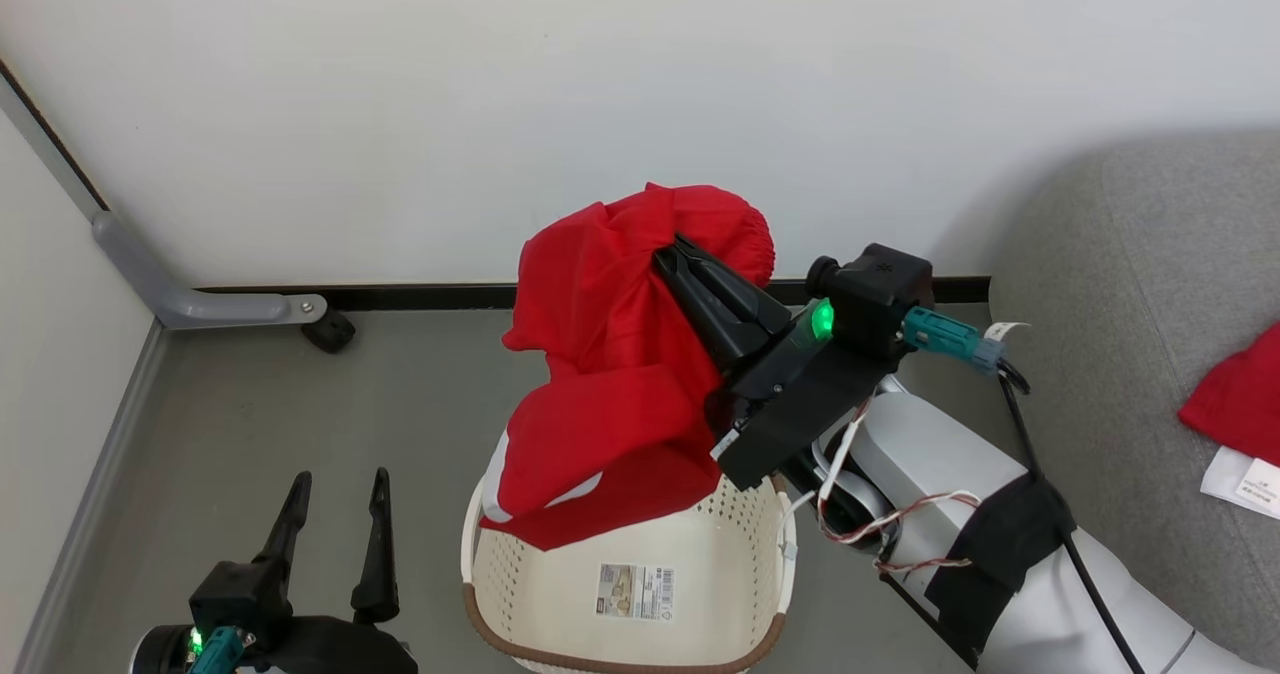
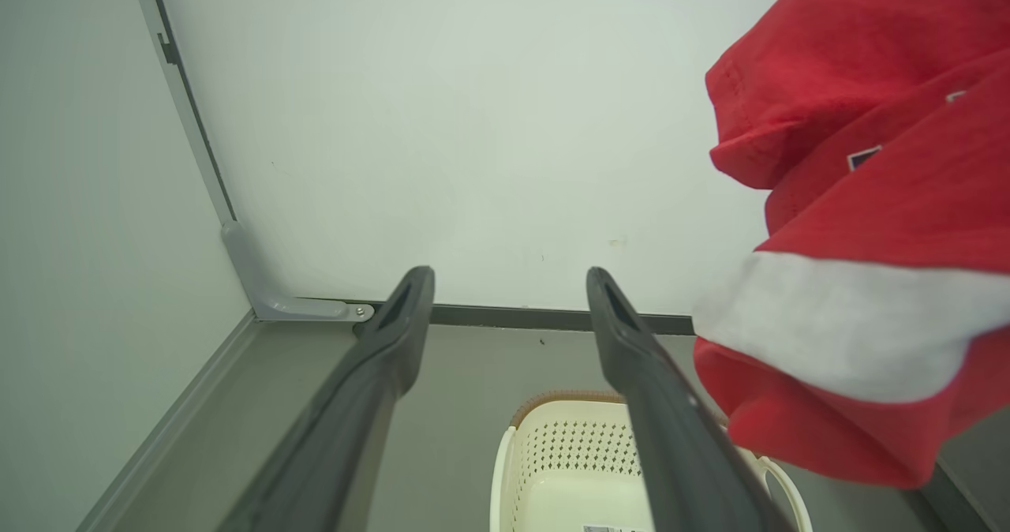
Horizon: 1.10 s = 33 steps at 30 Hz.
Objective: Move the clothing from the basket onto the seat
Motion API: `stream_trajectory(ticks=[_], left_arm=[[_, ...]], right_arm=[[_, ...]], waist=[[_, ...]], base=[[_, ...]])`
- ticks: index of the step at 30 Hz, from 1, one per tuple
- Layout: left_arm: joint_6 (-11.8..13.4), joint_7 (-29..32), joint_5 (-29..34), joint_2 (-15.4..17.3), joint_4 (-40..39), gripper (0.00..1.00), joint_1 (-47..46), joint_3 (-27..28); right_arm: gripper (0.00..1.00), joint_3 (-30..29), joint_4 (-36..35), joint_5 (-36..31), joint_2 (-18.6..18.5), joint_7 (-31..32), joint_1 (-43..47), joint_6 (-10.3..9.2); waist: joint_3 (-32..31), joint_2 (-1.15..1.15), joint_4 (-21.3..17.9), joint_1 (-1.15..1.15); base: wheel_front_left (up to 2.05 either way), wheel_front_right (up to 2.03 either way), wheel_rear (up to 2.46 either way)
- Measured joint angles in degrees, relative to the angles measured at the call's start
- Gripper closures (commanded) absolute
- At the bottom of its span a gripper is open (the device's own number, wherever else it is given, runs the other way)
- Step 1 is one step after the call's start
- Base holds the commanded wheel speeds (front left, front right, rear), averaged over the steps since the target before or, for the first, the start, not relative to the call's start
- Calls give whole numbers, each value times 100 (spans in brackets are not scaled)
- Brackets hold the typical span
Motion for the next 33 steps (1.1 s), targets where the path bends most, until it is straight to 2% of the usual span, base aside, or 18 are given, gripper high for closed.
stream_trajectory(ticks=[13,33], left_arm=[[-59,0,37,-88,-242,0,192,23],[-203,0,38,-214,-394,0,207,-138]], right_arm=[[100,-13,2,0,8,0,-3,0],[100,-145,109,-56,12,0,-10,0]], waist=[[12,0,-312,0],[46,0,-1199,0]], base=[[0,0,0],[0,0,0]])
